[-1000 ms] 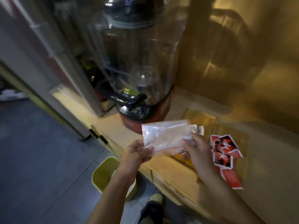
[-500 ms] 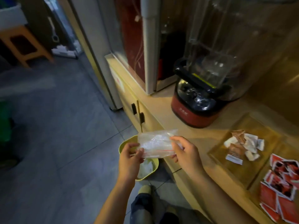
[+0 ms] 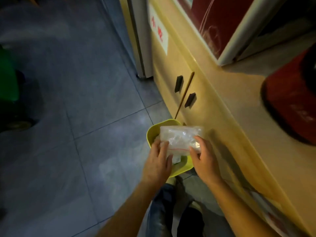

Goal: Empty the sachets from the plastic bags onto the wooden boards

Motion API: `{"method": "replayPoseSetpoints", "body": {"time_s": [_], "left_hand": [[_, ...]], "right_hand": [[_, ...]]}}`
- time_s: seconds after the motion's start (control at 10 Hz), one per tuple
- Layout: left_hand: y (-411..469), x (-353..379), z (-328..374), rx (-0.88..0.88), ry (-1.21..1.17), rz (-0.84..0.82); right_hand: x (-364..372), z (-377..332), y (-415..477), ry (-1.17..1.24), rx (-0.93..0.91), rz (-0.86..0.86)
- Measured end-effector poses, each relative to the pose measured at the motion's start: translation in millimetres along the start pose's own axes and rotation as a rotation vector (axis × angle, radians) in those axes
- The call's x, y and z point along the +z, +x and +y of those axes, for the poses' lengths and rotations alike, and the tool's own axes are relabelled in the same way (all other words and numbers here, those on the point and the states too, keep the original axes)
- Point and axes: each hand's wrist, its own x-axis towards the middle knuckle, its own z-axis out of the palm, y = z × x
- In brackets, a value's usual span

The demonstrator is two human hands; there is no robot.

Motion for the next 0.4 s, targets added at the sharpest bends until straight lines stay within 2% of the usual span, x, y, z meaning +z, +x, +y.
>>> {"method": "replayPoseSetpoints", "body": {"time_s": [0.2, 0.3, 0.4], "left_hand": [[26, 73, -94, -0.117, 0.600, -0.703], [28, 72, -105, -0.159, 0.567, -0.764], [28, 57, -92, -0.143, 0.502, -0.667]], "right_hand": [[72, 83, 15, -0.649, 0.151, -0.517], [74, 93, 13, -0.697, 0.181, -0.633], [62, 83, 15, -0.641, 0.105, -0.598]]}}
